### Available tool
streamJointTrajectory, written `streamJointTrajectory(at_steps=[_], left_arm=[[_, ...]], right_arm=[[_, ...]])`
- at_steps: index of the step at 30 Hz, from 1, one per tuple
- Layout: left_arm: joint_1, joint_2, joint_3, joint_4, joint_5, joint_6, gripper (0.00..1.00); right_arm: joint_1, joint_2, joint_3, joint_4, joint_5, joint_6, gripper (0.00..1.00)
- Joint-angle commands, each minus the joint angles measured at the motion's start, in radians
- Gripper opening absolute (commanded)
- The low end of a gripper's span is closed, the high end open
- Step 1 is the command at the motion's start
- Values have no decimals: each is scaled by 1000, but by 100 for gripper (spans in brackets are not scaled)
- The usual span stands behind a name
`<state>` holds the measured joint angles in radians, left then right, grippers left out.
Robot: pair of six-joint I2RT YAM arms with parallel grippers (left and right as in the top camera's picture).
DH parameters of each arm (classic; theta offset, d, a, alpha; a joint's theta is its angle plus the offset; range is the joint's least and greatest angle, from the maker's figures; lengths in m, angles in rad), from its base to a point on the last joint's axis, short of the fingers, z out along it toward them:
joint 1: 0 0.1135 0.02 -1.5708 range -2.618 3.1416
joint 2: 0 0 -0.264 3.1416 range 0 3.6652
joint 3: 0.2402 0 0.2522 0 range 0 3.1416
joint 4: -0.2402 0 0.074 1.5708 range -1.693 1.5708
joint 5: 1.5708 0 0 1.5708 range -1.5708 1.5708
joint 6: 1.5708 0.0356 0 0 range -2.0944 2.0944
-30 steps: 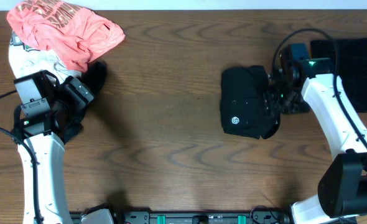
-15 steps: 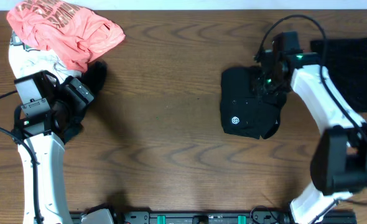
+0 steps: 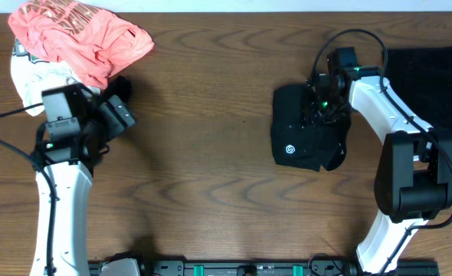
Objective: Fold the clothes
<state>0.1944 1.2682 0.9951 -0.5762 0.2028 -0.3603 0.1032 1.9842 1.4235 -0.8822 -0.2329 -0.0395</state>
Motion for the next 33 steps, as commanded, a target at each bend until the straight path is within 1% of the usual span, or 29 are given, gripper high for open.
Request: streamJointTrajectory(at_steps=[1,2,5,8,12,15,16,22,25,29,33], left_arm=[[-52,6,-10,-11,-2,28,98],[-70,6,-10,-14,-2,27,98],[-130,6,-10,-21,0,27,98],[-195,10,-10,-21,60,27,98],[-271,41,-10,-14,117,27,98],[-309,86,-10,-5,158,27,98],[-319,106,-10,3,183,27,98],[-371,263,-10,128,448,37,98],[-406,342,-10,220,540,38,98],[-432,397,-10,293,564,38,98],[-401,380,-3,332,564,38,98]], right_arm=[[-8,-69,72,-19,-39,-10,61],[-8,-86,92,-35,-41,-10,63],[-9,-135,155,-94,-20,25,67],[-21,-173,219,-165,-7,47,70],[-50,-213,259,-220,-17,46,83],[-74,-229,262,-245,-42,45,97],[-79,-229,262,-254,-42,46,99],[-105,-229,262,-285,-56,42,99],[-113,-229,262,-285,-64,42,99],[-113,-228,261,-306,-69,42,99],[-83,-228,253,-315,-85,48,99]])
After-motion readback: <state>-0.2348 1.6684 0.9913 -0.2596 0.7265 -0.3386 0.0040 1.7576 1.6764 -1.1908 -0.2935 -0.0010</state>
